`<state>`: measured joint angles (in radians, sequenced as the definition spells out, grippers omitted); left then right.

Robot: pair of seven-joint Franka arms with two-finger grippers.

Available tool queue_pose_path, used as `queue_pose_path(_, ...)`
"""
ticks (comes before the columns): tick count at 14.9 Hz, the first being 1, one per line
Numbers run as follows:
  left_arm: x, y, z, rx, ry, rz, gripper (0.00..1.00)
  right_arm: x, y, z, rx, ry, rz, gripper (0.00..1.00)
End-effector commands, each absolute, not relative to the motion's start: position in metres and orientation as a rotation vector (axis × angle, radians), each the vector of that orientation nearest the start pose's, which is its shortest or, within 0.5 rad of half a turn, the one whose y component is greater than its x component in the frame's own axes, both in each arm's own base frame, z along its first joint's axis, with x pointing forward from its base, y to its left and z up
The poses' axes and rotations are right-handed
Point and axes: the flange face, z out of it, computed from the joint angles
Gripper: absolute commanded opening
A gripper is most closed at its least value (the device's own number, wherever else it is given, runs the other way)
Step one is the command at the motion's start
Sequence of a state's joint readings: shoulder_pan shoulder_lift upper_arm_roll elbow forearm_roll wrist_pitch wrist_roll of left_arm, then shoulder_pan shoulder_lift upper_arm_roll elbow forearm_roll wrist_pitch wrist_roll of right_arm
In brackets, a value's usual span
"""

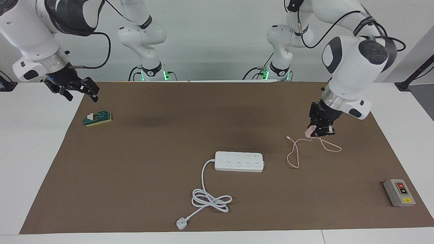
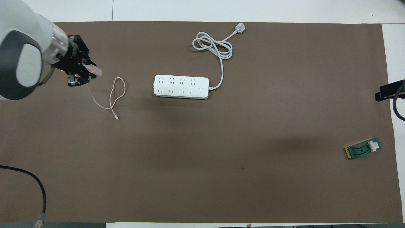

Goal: Plug charger into power strip

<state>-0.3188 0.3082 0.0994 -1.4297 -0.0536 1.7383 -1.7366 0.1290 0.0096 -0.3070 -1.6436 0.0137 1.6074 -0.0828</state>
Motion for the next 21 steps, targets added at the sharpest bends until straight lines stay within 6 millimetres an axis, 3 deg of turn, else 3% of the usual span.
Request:
queue_pose_path(1,0.639,-0.204,0.493,-2.268,-2.117,-0.040,0.00,0.545,-0.093,0.588,-3.109,0.164,0.091,1.00)
queue_pose_path(5,0.644,-0.248,0.442,-2.228,-2.094,-0.061,0.00,0.543,-0.095,0.590,-3.109,0.166,0.089,1.00)
queue_pose_path(12,0.654,-0.289,0.401,-2.170,-2.154,-0.096,0.00,0.543,-0.096,0.590,-3.109,0.168,0.089,1.00)
queue_pose_path(16,0.653,-0.300,0.374,-2.164,-2.120,-0.100,0.00,0.543,-0.096,0.590,-3.109,0.168,0.089,1.00)
queue_pose_path(21,0.643,-0.322,0.366,-2.152,-2.115,-0.120,0.00,0.543,-0.096,0.590,-3.109,0.168,0.089,1.00)
